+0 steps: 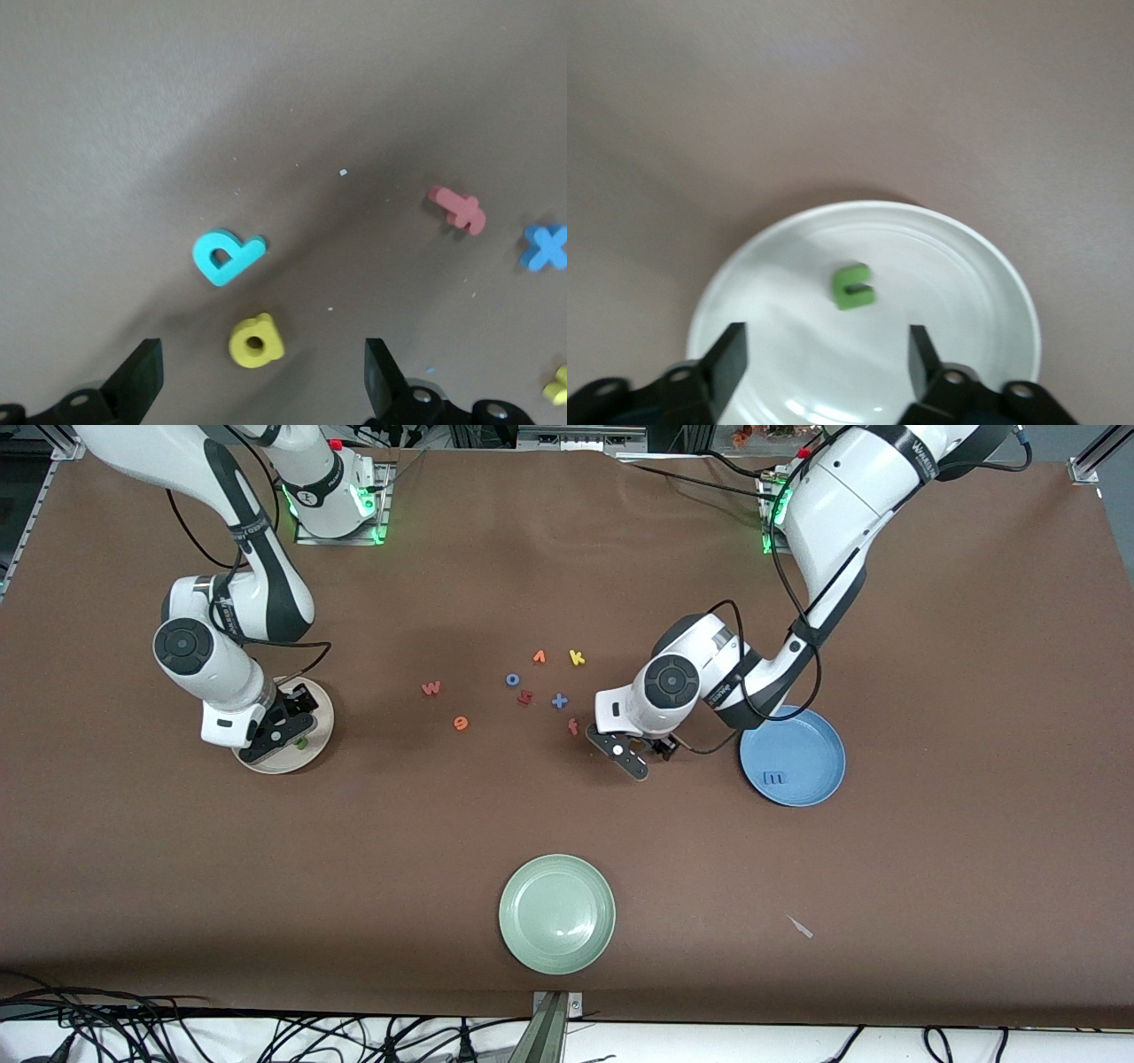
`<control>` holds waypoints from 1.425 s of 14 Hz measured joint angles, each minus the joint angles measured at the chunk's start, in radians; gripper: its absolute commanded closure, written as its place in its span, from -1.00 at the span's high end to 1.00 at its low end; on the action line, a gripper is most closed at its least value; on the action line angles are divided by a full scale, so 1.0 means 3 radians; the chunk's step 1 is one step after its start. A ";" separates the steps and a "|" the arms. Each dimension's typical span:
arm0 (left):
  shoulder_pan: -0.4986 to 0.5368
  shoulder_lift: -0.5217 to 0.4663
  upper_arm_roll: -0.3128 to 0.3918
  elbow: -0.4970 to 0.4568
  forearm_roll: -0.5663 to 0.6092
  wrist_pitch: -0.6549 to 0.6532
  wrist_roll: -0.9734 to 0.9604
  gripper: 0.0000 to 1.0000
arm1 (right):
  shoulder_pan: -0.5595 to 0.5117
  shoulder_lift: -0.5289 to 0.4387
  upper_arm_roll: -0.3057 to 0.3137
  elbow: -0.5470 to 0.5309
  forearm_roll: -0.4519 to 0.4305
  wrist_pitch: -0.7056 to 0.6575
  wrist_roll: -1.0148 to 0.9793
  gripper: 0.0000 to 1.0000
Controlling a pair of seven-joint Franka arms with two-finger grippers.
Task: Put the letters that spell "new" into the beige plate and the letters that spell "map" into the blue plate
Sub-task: 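Grasp the yellow d with the left gripper while the right gripper reaches letters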
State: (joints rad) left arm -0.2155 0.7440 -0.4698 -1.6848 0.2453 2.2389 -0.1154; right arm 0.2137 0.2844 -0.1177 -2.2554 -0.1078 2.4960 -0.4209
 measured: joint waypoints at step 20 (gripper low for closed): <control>-0.0093 0.0064 0.0031 -0.0063 0.0625 0.0007 -0.0369 -0.84 | 0.0119 0.0174 0.1190 -0.0290 0.0012 0.0452 0.2613 1.00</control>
State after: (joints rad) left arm -0.2434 0.7631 -0.4605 -1.7037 0.4329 2.2411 -0.2262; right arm 0.2493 0.3366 0.2394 -2.3424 -0.1043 2.6316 0.3630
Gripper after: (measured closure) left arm 0.705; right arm 0.000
